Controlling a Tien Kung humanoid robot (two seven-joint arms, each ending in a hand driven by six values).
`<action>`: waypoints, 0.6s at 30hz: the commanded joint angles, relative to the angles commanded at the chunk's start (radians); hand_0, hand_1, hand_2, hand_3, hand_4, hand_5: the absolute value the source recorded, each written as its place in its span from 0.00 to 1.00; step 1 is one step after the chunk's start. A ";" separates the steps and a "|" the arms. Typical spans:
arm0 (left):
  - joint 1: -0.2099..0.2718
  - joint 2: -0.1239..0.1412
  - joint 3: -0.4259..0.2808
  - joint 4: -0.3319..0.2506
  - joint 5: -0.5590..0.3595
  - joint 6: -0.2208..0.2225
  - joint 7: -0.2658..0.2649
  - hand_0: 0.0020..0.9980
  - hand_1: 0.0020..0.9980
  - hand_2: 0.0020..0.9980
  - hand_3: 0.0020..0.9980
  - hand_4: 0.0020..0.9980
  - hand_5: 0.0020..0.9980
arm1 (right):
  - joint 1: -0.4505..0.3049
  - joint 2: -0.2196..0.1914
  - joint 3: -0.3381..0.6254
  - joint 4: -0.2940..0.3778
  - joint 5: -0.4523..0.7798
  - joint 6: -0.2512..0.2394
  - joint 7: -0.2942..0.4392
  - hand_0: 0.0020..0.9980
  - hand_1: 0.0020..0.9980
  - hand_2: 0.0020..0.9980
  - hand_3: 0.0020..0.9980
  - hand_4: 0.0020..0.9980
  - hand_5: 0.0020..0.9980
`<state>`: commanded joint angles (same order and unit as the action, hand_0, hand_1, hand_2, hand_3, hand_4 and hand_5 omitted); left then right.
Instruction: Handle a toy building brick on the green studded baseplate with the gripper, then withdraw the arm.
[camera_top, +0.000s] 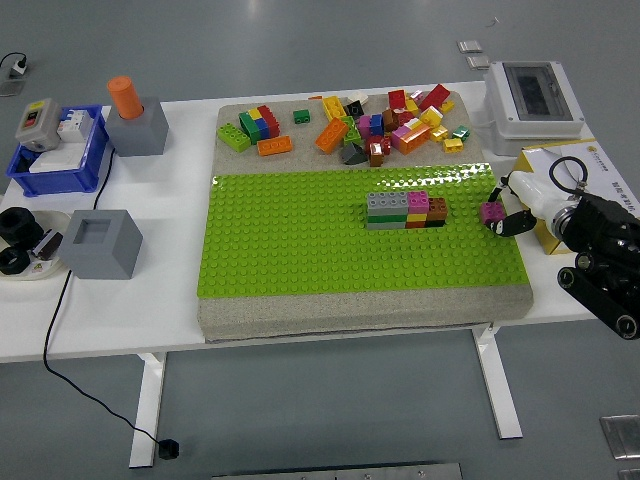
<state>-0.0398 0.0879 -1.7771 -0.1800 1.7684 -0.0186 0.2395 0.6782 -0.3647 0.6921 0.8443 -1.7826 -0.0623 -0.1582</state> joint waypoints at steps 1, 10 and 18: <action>0.000 0.000 0.000 0.000 0.000 0.000 0.000 0.79 0.80 0.76 0.45 1.00 0.88 | 0.000 0.000 0.000 0.000 0.000 -0.001 0.001 0.80 0.78 0.81 0.54 0.76 0.18; -0.001 0.000 0.000 0.000 0.000 0.001 -0.001 0.79 0.80 0.76 0.44 1.00 0.89 | -0.001 0.000 -0.001 -0.002 0.002 -0.011 0.008 0.79 0.77 0.80 0.50 0.70 0.16; 0.001 -0.002 0.001 0.000 -0.002 0.001 -0.001 0.79 0.81 0.76 0.45 1.00 0.89 | 0.000 -0.005 -0.007 0.009 0.002 -0.025 0.018 0.79 0.77 0.80 0.49 0.70 0.17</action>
<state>-0.0388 0.0862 -1.7766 -0.1800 1.7660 -0.0172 0.2383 0.6778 -0.3699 0.6846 0.8535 -1.7811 -0.0873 -0.1404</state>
